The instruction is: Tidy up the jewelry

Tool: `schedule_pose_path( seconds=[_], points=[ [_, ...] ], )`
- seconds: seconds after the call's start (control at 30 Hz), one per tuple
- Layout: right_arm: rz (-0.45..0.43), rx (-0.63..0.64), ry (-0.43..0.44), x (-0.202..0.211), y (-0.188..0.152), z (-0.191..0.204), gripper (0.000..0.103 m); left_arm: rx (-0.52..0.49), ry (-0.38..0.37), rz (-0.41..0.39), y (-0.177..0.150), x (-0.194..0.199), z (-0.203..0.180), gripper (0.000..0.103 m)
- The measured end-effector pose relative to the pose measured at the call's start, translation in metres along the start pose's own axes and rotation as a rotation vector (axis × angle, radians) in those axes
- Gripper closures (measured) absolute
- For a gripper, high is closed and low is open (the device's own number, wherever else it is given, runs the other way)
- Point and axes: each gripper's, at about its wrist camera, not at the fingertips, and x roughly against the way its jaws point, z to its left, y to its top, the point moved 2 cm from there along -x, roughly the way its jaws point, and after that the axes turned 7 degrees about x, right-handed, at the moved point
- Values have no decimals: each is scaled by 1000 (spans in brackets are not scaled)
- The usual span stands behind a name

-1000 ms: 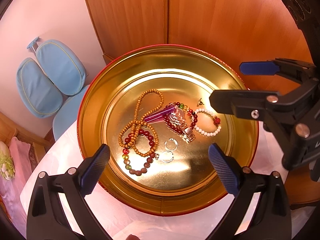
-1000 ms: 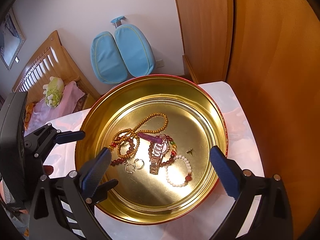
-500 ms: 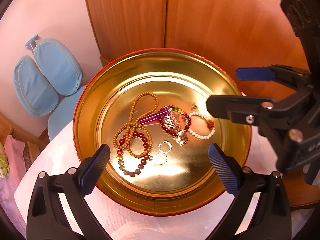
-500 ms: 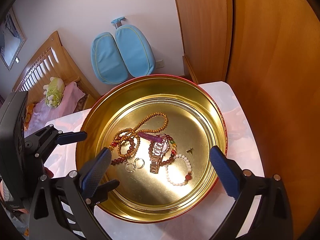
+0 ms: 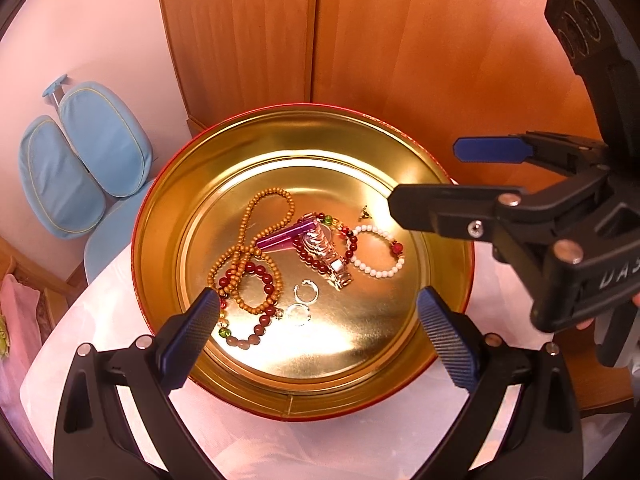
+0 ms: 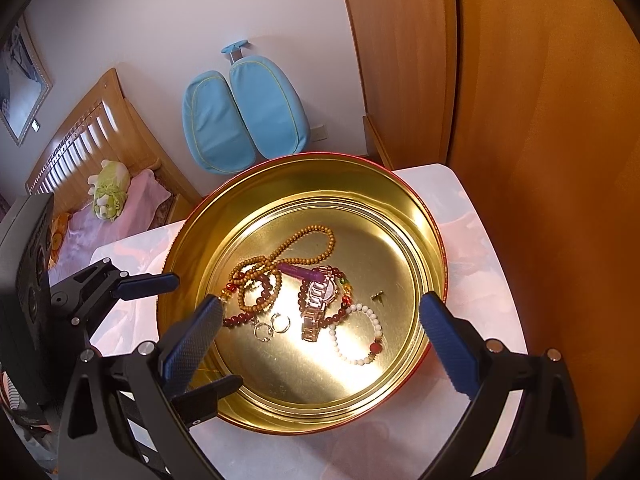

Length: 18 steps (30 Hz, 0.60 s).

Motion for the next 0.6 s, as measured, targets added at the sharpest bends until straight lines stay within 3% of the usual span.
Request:
schedule_pose_path(
  seconds=[0.4,0.5,0.6],
  points=[
    [-27,17,32,16,-4,15,4,27,11,-22,-13,16,-1,7],
    [-50,31,80,21,-4,26,4,74,32,-41,-25,29,7,7],
    [-76,71,179,24,-6,50,4,185,61,-52,-50,46,23,7]
  ],
)
